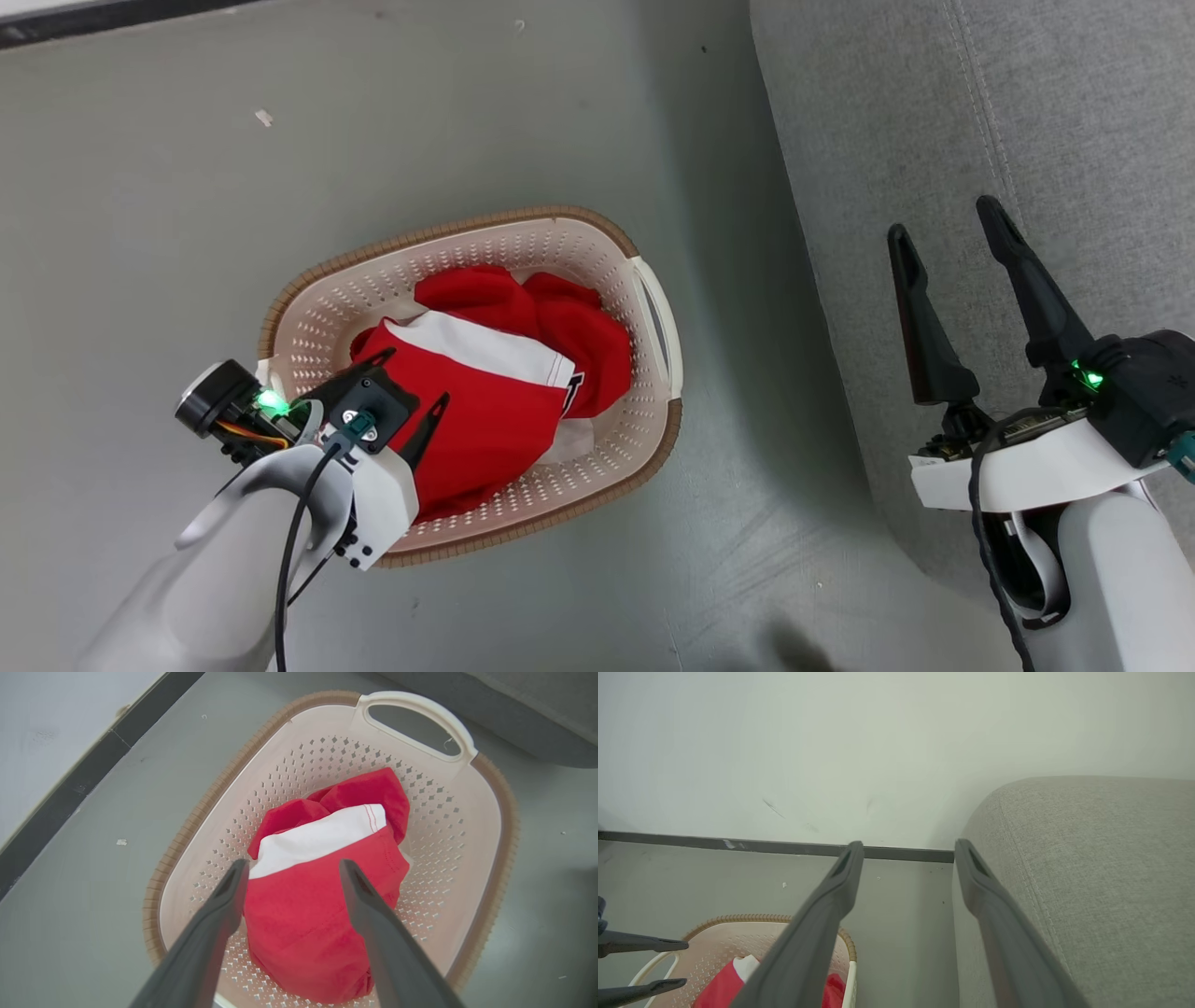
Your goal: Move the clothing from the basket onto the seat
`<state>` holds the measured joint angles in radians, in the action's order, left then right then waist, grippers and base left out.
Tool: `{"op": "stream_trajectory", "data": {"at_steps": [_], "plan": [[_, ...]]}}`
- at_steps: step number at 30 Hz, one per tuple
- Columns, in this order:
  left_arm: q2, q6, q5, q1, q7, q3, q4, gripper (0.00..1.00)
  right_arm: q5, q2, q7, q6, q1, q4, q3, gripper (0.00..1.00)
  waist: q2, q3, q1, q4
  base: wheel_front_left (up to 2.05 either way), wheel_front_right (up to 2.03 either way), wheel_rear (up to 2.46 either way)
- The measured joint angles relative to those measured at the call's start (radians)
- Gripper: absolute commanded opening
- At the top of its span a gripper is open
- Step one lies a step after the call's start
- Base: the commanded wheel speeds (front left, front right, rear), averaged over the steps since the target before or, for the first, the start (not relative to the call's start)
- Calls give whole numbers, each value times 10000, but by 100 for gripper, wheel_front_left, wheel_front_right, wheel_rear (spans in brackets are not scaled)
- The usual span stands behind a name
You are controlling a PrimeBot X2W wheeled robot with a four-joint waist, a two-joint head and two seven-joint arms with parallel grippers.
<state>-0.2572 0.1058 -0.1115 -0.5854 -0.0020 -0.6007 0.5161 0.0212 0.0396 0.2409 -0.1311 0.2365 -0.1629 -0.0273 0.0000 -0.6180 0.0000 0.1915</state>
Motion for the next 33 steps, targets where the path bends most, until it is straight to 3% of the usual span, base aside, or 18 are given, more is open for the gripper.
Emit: {"op": "stream_trajectory", "data": {"at_steps": [33], "plan": [[-594,113,596,-2289,-255,-128,1490,100,617,2,140,0,1534,121,-556,100,0,-2510,1,1016,0,0,0]]}}
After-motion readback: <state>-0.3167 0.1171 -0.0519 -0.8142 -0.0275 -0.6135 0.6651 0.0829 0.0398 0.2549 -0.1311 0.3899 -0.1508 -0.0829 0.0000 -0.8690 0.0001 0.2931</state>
